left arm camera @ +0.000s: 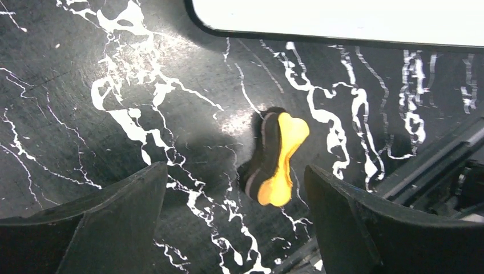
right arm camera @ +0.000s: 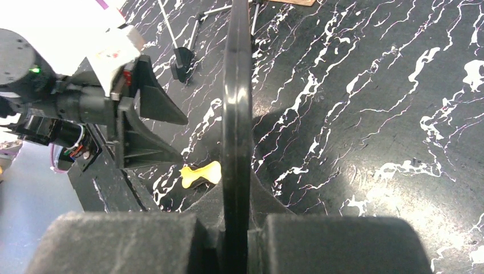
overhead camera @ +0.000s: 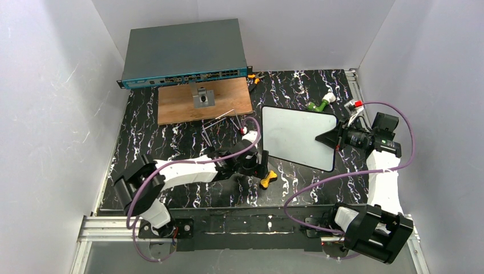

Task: Erase the whiteboard
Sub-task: Place the whiteboard eraser at the center of the board.

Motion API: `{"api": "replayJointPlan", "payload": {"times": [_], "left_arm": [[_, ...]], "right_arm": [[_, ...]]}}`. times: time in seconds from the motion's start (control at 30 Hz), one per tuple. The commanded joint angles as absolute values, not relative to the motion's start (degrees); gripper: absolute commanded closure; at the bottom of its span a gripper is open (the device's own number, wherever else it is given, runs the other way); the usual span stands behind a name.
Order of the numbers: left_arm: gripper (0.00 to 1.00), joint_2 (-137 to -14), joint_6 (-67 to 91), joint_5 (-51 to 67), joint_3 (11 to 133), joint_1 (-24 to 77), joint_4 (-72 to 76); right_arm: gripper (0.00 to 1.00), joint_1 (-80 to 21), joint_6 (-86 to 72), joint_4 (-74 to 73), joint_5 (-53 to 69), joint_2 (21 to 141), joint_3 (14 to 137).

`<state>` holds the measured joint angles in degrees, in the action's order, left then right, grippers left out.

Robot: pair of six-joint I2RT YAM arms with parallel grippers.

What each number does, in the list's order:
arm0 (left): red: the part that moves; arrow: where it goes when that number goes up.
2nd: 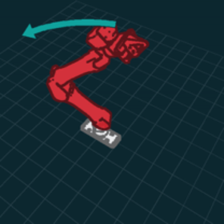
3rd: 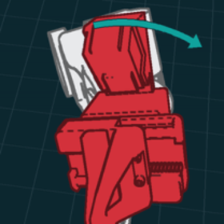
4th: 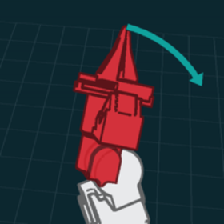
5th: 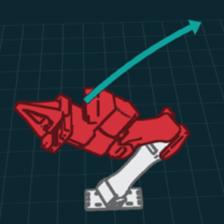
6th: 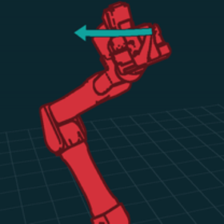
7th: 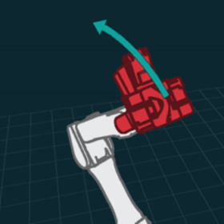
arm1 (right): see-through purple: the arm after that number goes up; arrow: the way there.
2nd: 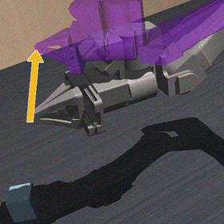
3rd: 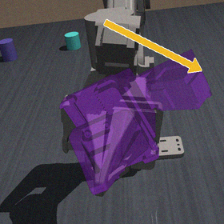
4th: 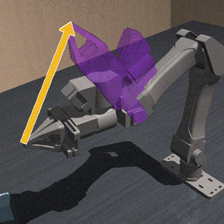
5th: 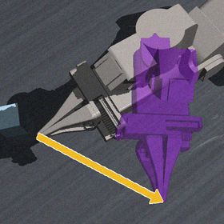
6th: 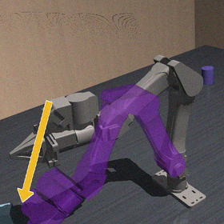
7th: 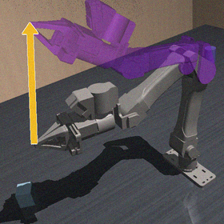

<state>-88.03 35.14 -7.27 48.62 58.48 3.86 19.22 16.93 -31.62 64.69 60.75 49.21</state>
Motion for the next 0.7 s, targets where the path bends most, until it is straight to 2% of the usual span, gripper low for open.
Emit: {"api": "replayJointPlan", "payload": {"times": [0.0, 0.13, 0.2, 0.33, 0.53, 0.6, 0.67], "left_arm": [[0.13, -92.7, 35.1, -4.3, 52.4, 58.0, -1.5], [0.11, -87.8, 33.7, -7.6, 49.9, 57.8, 0.5], [0.07, -82.8, 31.0, -7.2, 47.2, 56.6, 3.1], [0.02, -69.8, 25.4, 5.1, 38.7, 50.5, 8.3], [0.02, -54.2, 26.7, 25.9, 28.2, 36.0, 11.8], [0.02, -53.1, 31.3, 32.6, 24.6, 32.0, 19.2], [0.03, -55.6, 38.0, 39.1, 19.8, 29.6, 34.4]], "right_arm": [[0.99, 19.3, 16.2, -30.0, 70.1, 59.9, 51.0], [0.99, 19.1, 16.4, -30.0, 71.9, 60.1, 50.7], [0.99, 18.4, 17.5, -30.6, 73.1, 60.6, 50.9], [0.99, 15.7, 26.1, -39.0, 75.5, 62.2, 53.5], [0.99, 11.3, 33.0, -46.6, 77.3, 63.8, 54.9], [0.99, 8.7, 33.3, -47.1, 77.8, 64.3, 54.8], [0.99, 6.6, 32.7, -46.9, 80.3, 65.0, 54.4]]}}
